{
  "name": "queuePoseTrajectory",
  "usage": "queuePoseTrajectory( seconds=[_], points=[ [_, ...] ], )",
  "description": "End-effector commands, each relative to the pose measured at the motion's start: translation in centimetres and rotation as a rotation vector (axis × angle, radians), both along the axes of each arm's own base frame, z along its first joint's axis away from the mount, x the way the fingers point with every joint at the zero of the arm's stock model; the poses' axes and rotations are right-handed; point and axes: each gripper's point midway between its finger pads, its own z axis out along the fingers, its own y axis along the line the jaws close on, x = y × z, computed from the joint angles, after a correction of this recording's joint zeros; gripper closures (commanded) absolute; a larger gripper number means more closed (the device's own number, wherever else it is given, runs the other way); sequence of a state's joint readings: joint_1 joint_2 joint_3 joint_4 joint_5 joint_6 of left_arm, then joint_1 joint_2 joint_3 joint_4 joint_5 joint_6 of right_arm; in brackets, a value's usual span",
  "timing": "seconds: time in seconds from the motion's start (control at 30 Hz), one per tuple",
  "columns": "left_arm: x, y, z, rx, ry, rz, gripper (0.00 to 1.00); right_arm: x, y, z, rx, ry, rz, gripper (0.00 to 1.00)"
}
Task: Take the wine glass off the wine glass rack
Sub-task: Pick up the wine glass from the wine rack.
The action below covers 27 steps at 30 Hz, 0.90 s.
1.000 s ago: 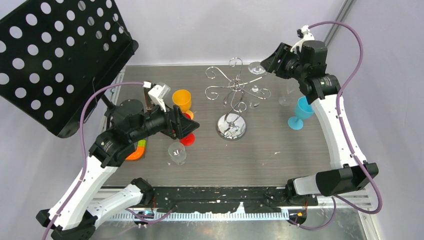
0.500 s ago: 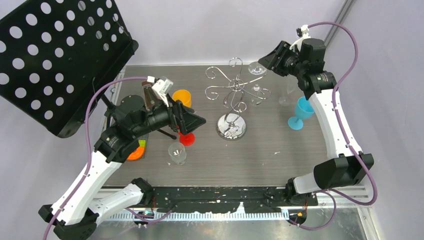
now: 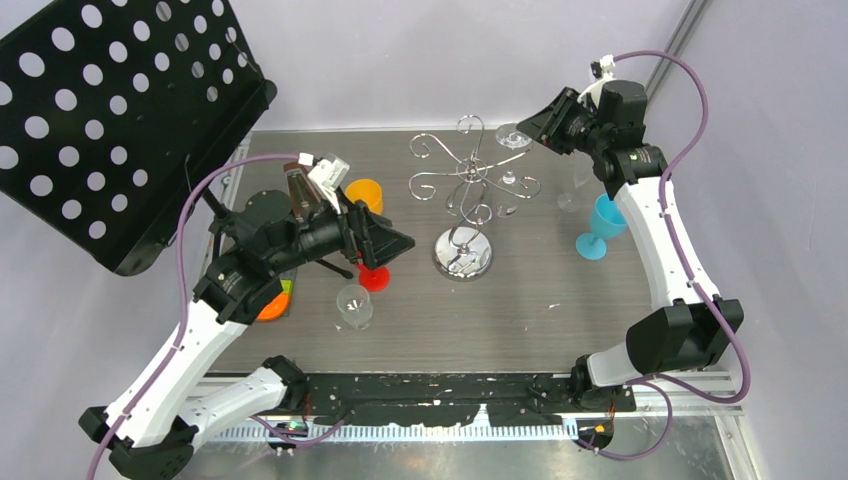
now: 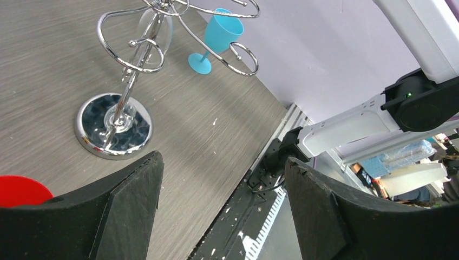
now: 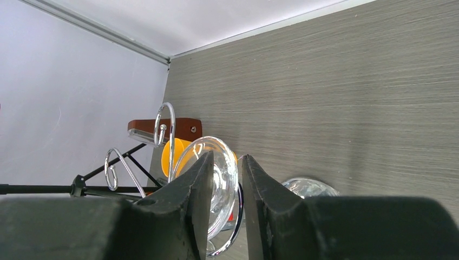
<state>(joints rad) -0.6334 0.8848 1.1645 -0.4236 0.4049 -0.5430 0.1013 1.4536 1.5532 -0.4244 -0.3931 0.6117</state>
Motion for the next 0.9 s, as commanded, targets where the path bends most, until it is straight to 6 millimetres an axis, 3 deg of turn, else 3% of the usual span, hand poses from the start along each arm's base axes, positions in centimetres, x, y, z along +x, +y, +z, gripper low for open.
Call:
queuePoseTrajectory(
  seconds=[0.0, 0.87],
  points=[
    [0.2, -0.4, 1.0, -0.032, -0.033, -0.019, 0.19, -0.6, 0.7, 2.4, 0.037, -0.073, 0.036, 0.69],
    [0.7, -1.2, -0.6, -0.012, 0.012, -0.034, 0.19, -2.0, 0.9, 4.7, 0.037, -0.156, 0.071, 0.69]
  ],
)
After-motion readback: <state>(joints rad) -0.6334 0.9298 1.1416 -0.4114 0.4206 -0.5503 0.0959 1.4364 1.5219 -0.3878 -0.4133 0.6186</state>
